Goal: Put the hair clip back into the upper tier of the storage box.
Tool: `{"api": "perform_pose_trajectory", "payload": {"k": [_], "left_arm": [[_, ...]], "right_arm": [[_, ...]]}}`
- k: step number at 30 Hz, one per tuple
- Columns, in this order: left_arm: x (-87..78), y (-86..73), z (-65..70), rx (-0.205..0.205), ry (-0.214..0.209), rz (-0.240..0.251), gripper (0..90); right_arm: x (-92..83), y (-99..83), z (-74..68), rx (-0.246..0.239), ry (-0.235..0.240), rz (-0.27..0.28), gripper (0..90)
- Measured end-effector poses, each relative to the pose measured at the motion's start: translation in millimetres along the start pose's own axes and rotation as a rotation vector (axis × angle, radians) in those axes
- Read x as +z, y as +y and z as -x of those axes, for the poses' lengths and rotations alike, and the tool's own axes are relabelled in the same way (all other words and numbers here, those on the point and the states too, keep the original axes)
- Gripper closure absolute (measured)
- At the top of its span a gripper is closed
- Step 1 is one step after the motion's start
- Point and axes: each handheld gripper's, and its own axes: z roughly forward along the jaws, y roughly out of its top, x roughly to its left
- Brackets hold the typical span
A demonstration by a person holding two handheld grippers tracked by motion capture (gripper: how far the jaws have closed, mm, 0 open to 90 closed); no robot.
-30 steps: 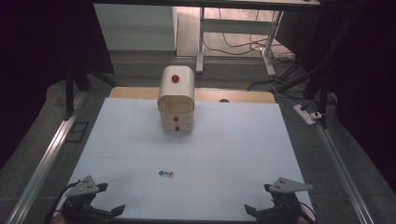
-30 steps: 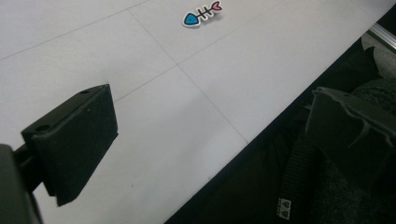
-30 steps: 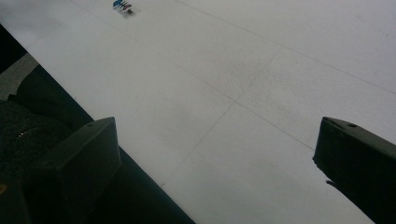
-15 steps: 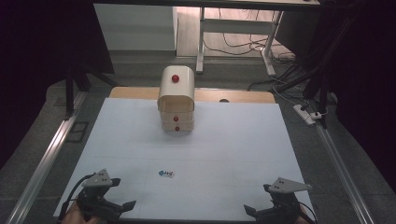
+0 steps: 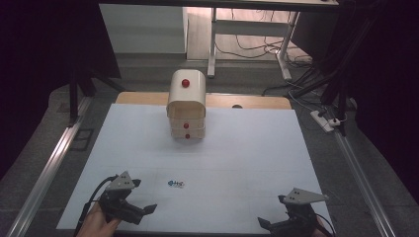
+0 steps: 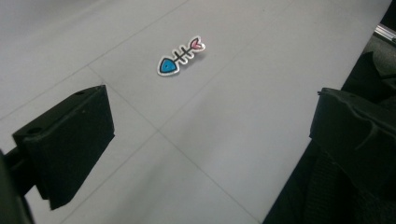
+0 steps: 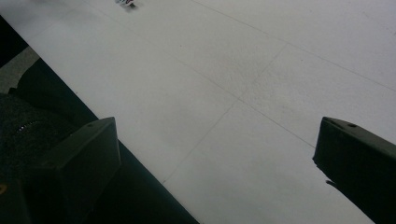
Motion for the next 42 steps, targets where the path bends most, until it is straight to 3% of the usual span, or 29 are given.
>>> {"api": "perform_pose_trajectory", "payload": {"k": [14, 18, 30, 36, 42], "left_arm": [[29.2, 21.2, -3.7, 0.001, -0.055, -0.038, 0.1], [37.3, 27.7, -4.7, 0.021, -0.032, -0.063, 0.2], [66.2, 42.2, -14.8, 0.064, -0.061, -0.106, 0.2], [82.7, 48.1, -17.1, 0.113, -0.073, -0.133, 0.0], [100.8, 50.5, -19.4, 0.15, -0.055, -0.165, 0.0]], "right_arm": [[0.6, 0.2, -0.6, -0.008, 0.001, -0.008, 0.4], [0.9, 0.2, -0.9, -0.01, 0.0, -0.008, 0.4], [1.3, 0.3, -0.9, -0.018, 0.005, -0.015, 0.5], [1.4, 0.3, -1.1, -0.02, 0.006, -0.015, 0.5], [1.4, 0.3, -1.1, -0.02, 0.008, -0.016, 0.5]]}}
